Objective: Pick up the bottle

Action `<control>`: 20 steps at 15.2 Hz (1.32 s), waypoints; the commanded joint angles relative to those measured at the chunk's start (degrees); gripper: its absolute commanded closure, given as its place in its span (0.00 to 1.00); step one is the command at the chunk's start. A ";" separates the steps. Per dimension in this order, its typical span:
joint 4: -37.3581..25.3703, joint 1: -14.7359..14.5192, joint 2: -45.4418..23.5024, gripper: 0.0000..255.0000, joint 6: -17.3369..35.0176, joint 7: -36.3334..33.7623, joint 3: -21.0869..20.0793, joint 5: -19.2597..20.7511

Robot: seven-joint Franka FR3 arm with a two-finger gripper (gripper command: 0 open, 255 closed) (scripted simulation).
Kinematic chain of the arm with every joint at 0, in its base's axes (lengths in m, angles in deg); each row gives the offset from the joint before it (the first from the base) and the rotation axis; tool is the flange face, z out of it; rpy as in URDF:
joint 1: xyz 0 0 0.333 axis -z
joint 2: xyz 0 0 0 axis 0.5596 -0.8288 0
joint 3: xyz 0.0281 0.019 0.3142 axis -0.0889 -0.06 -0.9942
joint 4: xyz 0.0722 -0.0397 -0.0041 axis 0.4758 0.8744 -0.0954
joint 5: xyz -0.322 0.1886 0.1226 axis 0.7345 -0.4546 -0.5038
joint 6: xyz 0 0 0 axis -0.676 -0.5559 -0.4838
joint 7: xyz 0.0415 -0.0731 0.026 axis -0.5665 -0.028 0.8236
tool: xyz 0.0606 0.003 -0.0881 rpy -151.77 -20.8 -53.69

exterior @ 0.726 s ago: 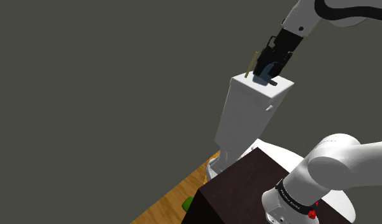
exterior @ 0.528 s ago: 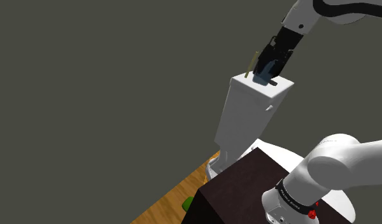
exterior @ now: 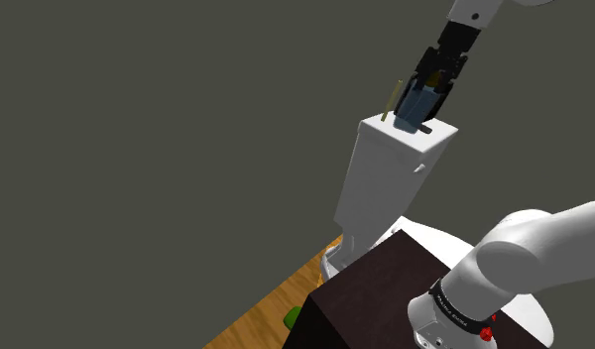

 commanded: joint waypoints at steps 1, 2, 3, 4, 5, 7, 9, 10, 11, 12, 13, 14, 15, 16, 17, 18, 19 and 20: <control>-5.23 0.50 -3.98 0.00 -2.09 1.84 1.47 1.00; -7.84 0.73 -5.87 0.00 -3.18 2.76 2.18 1.42; -10.53 0.98 -7.81 0.00 -4.29 3.72 2.88 1.80; -13.33 1.22 -9.81 0.00 -5.43 4.70 3.60 2.14; -16.23 1.49 -11.87 0.00 -6.61 5.73 4.32 2.43; -22.41 2.06 -16.23 0.00 -9.09 7.90 5.79 2.86; -29.22 2.76 -20.96 0.00 -11.78 10.27 7.34 3.05; -32.92 3.20 -23.51 0.00 -13.24 11.56 8.14 3.02; -36.88 3.72 -26.22 0.00 -14.80 12.92 8.97 2.89; -41.16 4.34 -29.13 0.00 -16.49 14.36 9.83 2.64; -45.87 5.12 -32.28 0.00 -18.35 15.91 10.72 2.24; -46.73 5.32 -32.86 0.00 -18.70 16.19 10.82 2.15; -44.93 5.20 -32.10 0.00 -17.64 15.85 10.67 2.37; -43.21 5.08 -31.39 0.00 -16.62 15.54 10.55 2.57; -41.58 4.98 -30.74 0.00 -15.64 15.24 10.45 2.74; -39.99 4.88 -30.11 0.00 -14.67 14.95 10.36 2.91; -38.46 4.80 -29.52 0.00 -13.72 14.68 10.27 3.07; -36.97 4.73 -28.96 0.00 -12.79 14.41 10.20 3.21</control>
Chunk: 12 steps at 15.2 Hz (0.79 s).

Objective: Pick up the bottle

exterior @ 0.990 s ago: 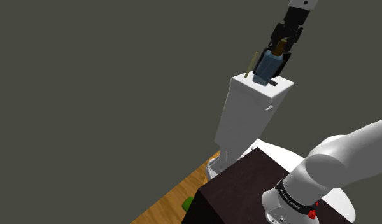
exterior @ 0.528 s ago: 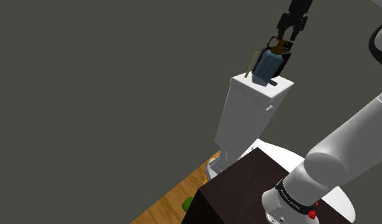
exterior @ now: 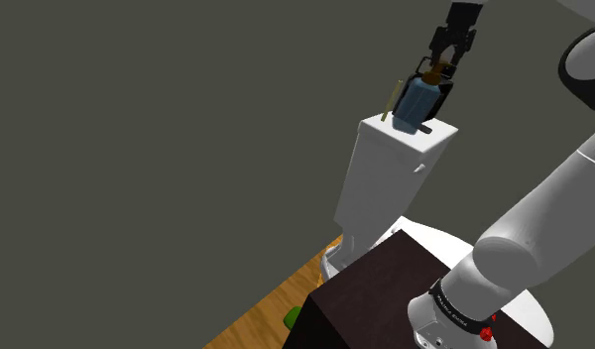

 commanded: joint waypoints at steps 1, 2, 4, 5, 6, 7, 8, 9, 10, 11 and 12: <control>3.65 -0.14 1.27 0.00 2.40 -0.62 -0.16 0.32; 3.65 -0.14 1.27 0.00 2.40 -0.62 -0.16 0.32; 3.48 -0.13 1.15 1.00 2.35 -0.60 -0.15 0.29; 3.51 -0.11 1.13 1.00 2.40 -0.56 -0.13 0.28; 3.53 -0.11 1.16 1.00 2.40 -0.57 -0.14 0.29; 3.50 -0.11 1.12 1.00 2.41 -0.56 -0.13 0.27; 3.55 -0.09 1.12 1.00 2.45 -0.52 -0.10 0.28; 3.60 -0.08 1.12 1.00 2.51 -0.52 -0.10 0.28; 3.52 -0.05 1.06 1.00 2.50 -0.46 -0.06 0.26; 3.45 -0.04 1.04 1.00 2.45 -0.43 -0.05 0.26; 3.40 -0.06 1.03 1.00 2.40 -0.46 -0.07 0.25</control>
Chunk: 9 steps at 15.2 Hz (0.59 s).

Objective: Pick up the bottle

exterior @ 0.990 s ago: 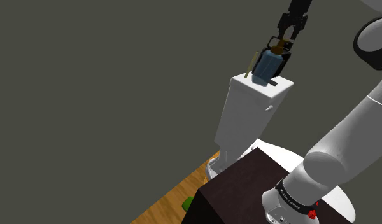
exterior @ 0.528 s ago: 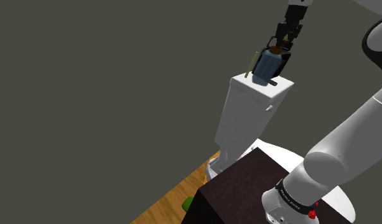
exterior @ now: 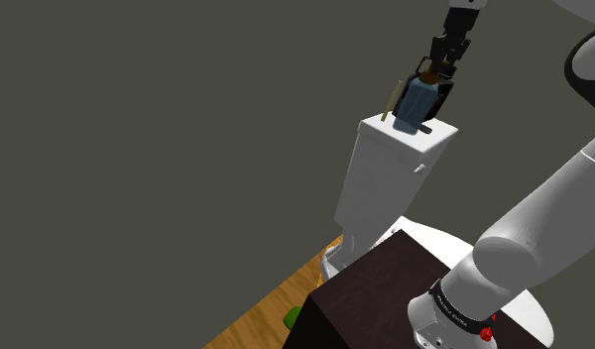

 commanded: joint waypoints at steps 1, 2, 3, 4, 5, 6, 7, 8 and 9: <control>0.38 -0.02 0.09 1.00 -0.02 -0.18 -0.04 0.16; -1.02 0.03 -0.42 1.00 -0.93 0.07 0.03 0.03; -2.50 0.10 -0.97 1.00 -1.85 0.33 0.10 -0.11; -4.00 0.17 -1.54 1.00 -2.79 0.60 0.19 -0.26; -5.56 0.26 -2.15 1.00 -3.75 0.88 0.28 -0.42; -7.17 0.35 -2.79 1.00 -4.73 1.17 0.38 -0.59; -8.85 0.46 -3.47 1.00 -5.73 1.48 0.49 -0.78; -10.60 0.59 -4.20 1.00 -6.76 1.80 0.61 -0.98; -12.42 0.74 -4.97 1.00 -7.82 2.14 0.73 -1.20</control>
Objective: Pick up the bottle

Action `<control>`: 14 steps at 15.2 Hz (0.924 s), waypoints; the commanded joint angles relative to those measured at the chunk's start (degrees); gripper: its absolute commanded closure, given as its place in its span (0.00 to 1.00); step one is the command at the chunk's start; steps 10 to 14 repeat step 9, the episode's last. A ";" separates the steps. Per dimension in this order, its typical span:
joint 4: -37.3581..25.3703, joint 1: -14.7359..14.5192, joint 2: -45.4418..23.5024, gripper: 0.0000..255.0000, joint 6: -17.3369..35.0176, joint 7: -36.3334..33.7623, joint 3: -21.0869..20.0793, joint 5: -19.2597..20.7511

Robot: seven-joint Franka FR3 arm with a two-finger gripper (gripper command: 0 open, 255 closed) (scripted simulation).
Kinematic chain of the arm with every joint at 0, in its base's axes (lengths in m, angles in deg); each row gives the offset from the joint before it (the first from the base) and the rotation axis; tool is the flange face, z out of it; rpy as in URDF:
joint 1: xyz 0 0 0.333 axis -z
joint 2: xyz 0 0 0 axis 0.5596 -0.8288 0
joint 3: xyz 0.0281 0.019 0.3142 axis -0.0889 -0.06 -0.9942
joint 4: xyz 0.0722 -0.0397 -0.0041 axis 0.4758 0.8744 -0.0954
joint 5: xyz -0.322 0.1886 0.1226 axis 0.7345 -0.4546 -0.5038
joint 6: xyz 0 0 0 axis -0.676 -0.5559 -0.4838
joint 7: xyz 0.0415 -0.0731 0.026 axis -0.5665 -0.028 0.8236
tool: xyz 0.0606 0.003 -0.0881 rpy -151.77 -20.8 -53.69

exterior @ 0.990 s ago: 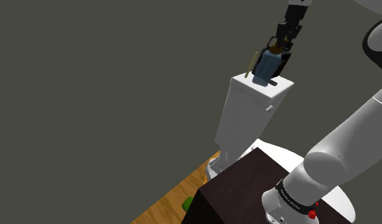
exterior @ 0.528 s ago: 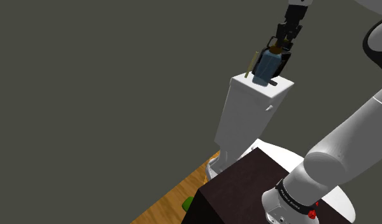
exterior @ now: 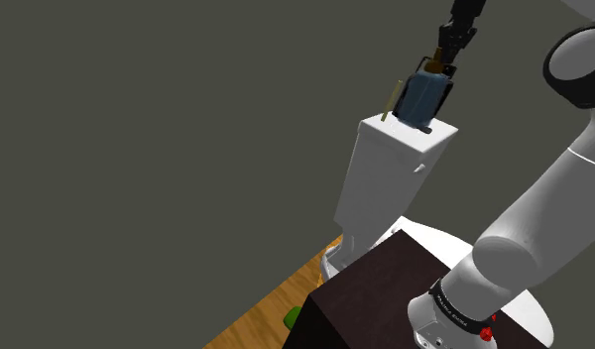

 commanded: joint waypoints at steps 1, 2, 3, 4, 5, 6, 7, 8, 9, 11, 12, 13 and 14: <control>-3.59 0.27 -1.49 1.00 -2.12 0.61 0.23 -0.43; -5.60 0.47 -2.38 1.00 -3.26 0.99 0.38 -0.70; -7.74 0.71 -3.35 1.00 -4.46 1.39 0.54 -1.01; -10.02 0.99 -4.39 1.00 -5.71 1.82 0.73 -1.35; -12.48 1.33 -5.55 1.00 -7.04 2.28 0.92 -1.74; -15.17 1.74 -6.83 1.00 -8.47 2.78 1.14 -2.19; -18.15 2.25 -8.28 1.00 -10.03 3.32 1.37 -2.72; -18.64 2.36 -8.52 1.00 -10.29 3.41 1.38 -2.81; -18.64 2.36 -8.52 1.00 -10.29 3.41 1.38 -2.81; -18.64 2.36 -8.52 1.00 -10.29 3.41 1.38 -2.81; -18.64 2.36 -8.52 1.00 -10.29 3.41 1.38 -2.81; -18.64 2.36 -8.52 1.00 -10.29 3.41 1.38 -2.81; -18.64 2.36 -8.52 1.00 -10.29 3.41 1.38 -2.81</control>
